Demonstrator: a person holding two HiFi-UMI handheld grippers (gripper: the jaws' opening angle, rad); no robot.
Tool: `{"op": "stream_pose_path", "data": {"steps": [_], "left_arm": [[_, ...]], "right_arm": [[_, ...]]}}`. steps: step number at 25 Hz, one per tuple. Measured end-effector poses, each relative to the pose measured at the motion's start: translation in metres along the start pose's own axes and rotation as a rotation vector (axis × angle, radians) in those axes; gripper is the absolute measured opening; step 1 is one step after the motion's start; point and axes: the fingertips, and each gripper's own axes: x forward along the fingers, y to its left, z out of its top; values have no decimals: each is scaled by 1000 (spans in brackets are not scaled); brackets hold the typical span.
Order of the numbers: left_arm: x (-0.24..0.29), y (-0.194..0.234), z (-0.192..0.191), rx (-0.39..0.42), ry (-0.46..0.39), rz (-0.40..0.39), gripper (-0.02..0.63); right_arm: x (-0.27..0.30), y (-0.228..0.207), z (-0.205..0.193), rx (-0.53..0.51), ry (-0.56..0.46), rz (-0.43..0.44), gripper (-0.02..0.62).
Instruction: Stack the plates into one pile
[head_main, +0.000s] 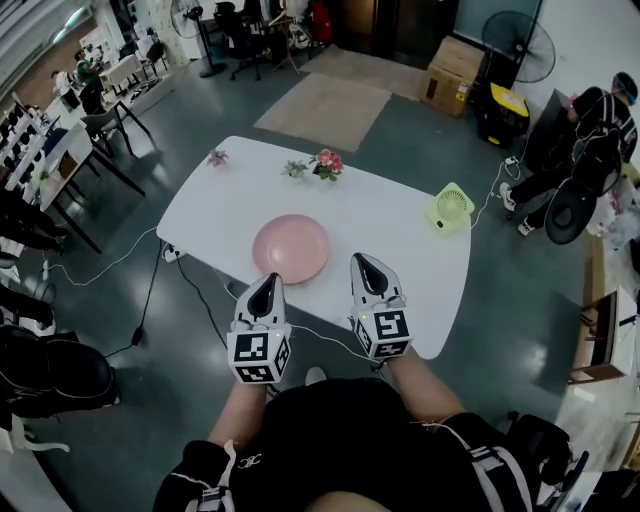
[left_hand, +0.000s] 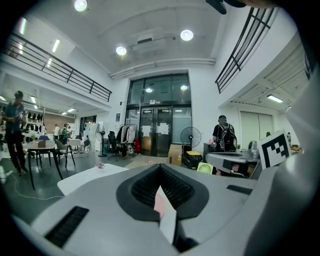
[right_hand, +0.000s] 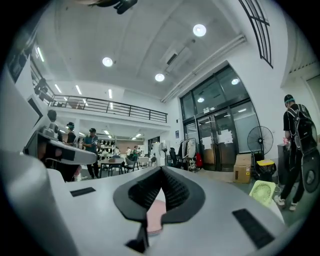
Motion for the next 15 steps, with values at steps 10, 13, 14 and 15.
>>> {"op": "stream_pose_path", "data": {"steps": [10,13,14,15], "left_arm": [[-5,-17,-2,9,4,9,14],[-6,-22,-6,6,12,15,14],[-7,-24,-7,5,14,16,14],[-8,-26,-9,4,17,17,14]], "right_arm": [[-18,-12,-1,7,0,-7,12],[-23,-15,-1,6,1,-3,12],[-24,-16,-2,7,2,-2,12],[-26,-17,-2,8,3,-1,12]]}}
